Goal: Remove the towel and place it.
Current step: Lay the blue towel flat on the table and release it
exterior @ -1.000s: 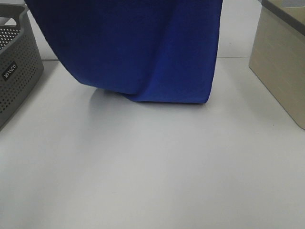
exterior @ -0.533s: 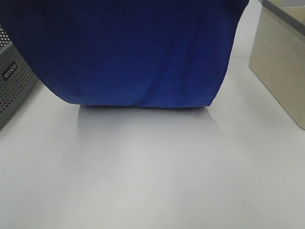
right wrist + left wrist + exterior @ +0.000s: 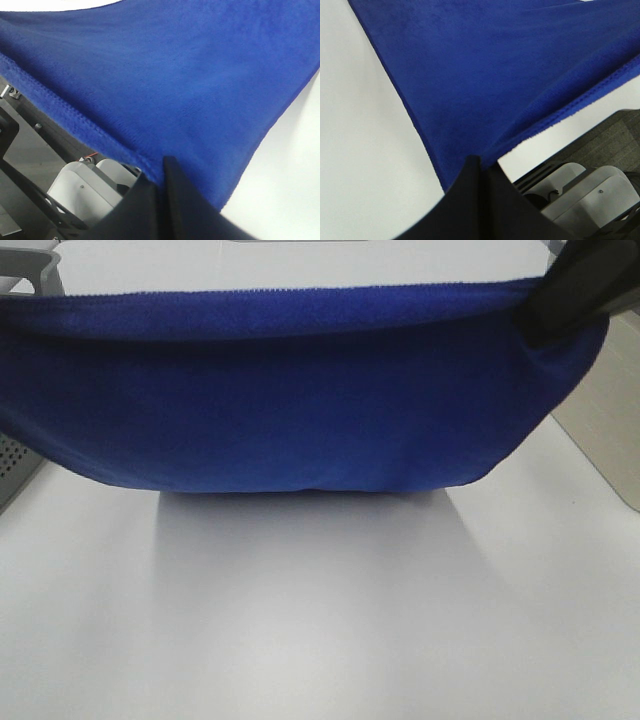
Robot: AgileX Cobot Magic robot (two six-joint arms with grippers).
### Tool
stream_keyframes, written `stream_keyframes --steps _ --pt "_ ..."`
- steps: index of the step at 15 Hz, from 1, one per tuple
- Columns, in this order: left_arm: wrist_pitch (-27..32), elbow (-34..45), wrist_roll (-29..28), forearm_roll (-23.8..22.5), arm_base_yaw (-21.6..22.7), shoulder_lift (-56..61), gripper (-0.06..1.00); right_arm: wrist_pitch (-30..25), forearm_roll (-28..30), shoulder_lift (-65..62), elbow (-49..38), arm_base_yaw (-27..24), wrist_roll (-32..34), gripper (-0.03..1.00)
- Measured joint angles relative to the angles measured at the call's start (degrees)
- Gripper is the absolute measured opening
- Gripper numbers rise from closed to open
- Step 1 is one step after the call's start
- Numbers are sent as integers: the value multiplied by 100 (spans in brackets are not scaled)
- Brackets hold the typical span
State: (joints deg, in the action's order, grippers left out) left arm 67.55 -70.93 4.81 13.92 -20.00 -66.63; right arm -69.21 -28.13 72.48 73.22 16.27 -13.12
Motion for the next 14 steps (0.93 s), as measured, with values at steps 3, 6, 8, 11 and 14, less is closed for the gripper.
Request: stream_keyframes --steps 3,6,8,11,14 --pt "-6 521 6 344 0 183 0 11 -52 -338 -705 0 29 2" --pt "-23 1243 178 773 0 195 0 17 -29 -567 -1432 0 29 2" --pt "-29 1742 229 997 0 195 0 23 -97 -602 -1856 0 74 2" --pt "-46 2418 361 1387 0 178 0 23 -138 -602 -2521 0 92 2" --pt "-46 2991 670 1765 0 -109 0 23 -183 -607 -3151 0 92 2"
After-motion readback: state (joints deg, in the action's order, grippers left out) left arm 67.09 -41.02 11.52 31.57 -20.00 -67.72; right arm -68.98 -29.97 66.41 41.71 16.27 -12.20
